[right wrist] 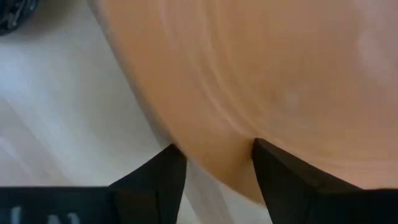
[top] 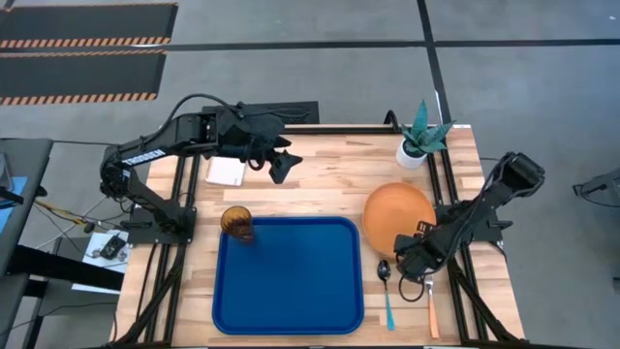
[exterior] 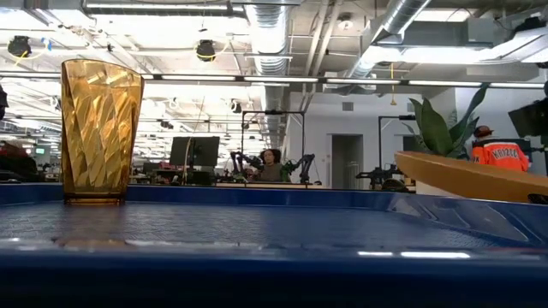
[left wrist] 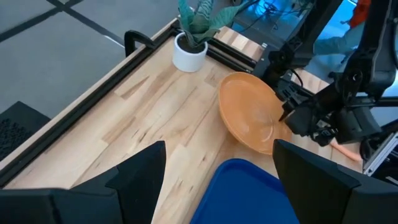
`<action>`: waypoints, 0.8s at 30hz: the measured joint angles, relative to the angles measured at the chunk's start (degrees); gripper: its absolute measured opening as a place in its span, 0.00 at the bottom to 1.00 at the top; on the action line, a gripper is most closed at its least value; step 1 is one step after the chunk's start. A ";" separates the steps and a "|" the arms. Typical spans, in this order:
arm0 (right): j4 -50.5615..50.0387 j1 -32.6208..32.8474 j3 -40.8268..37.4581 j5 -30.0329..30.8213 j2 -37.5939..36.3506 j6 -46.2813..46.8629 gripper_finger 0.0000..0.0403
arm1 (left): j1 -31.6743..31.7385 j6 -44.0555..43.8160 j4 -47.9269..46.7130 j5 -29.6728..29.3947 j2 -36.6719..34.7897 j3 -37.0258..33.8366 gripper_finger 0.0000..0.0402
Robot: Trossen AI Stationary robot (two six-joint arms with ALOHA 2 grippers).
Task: Pick and place plate/cup/fork/spoon on tray
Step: Put the orange plate on the blue tray at the bottom of the orange glass cup
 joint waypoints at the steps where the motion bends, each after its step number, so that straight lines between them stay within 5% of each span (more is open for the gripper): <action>1: -0.12 0.00 0.20 -0.06 0.46 0.45 0.49 | -0.16 -0.02 0.00 0.00 0.00 0.00 0.70; 13: -0.77 -1.27 3.51 3.55 0.91 1.29 0.04 | -0.33 0.26 -0.02 0.10 0.00 0.00 0.70; 24: -2.44 -8.31 7.55 8.10 -5.87 -0.84 0.01 | -0.33 1.66 -1.91 0.09 -2.04 0.00 0.70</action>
